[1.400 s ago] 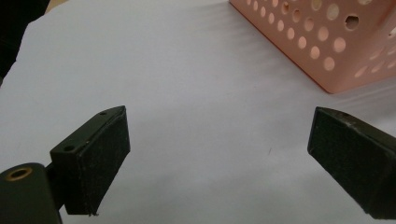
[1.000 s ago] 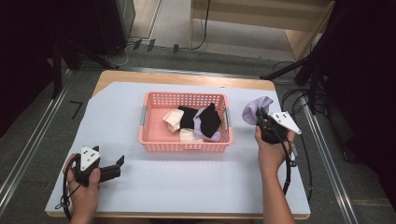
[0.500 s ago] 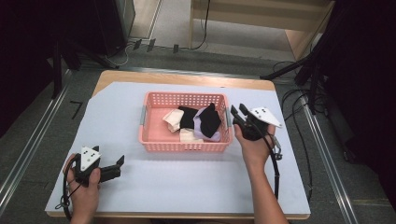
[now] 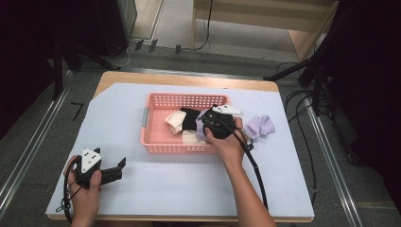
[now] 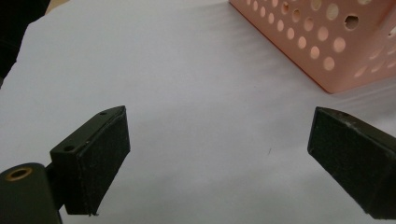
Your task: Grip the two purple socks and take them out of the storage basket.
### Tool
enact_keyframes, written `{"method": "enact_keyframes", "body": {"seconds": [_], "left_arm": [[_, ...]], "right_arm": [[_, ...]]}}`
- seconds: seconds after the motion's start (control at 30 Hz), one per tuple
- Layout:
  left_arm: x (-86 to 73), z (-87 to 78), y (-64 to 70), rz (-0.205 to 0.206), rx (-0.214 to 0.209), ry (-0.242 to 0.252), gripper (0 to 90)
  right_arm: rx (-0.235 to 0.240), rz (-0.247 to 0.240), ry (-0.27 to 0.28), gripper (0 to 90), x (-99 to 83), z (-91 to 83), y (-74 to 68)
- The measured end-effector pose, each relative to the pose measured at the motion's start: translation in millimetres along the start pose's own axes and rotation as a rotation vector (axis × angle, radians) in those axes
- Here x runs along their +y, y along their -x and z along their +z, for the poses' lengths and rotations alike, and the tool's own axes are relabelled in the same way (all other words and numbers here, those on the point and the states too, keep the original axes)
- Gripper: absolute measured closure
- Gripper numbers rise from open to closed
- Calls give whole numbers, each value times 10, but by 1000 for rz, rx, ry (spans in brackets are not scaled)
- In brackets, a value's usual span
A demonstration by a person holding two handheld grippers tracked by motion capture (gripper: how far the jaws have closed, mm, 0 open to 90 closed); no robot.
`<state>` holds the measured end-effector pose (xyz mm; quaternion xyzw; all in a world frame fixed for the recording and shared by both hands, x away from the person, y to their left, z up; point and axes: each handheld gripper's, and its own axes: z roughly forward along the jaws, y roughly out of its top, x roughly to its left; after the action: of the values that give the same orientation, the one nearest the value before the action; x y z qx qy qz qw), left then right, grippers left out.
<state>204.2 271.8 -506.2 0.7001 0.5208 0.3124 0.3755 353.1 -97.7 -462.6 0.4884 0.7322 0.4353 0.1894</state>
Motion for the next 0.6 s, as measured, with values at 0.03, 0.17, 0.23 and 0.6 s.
{"method": "enact_keyframes", "body": {"seconds": [0.03, 0.17, 0.23, 0.6], "left_arm": [[0, 0, 0, 0, 0, 0, 66], [0, 1, 0, 0, 1, 0, 66], [0, 1, -1, 1, 0, -1, 66], [0, 1, -3, -2, -2, 0, 66]], "right_arm": [[-6, 8, -27, 742, 13, 24, -17], [1, 41, -88, 745, 59, 98, -72], [-1, 36, -139, 744, 74, 147, -103], [-35, 23, -394, 615, 102, 341, -186]]}}
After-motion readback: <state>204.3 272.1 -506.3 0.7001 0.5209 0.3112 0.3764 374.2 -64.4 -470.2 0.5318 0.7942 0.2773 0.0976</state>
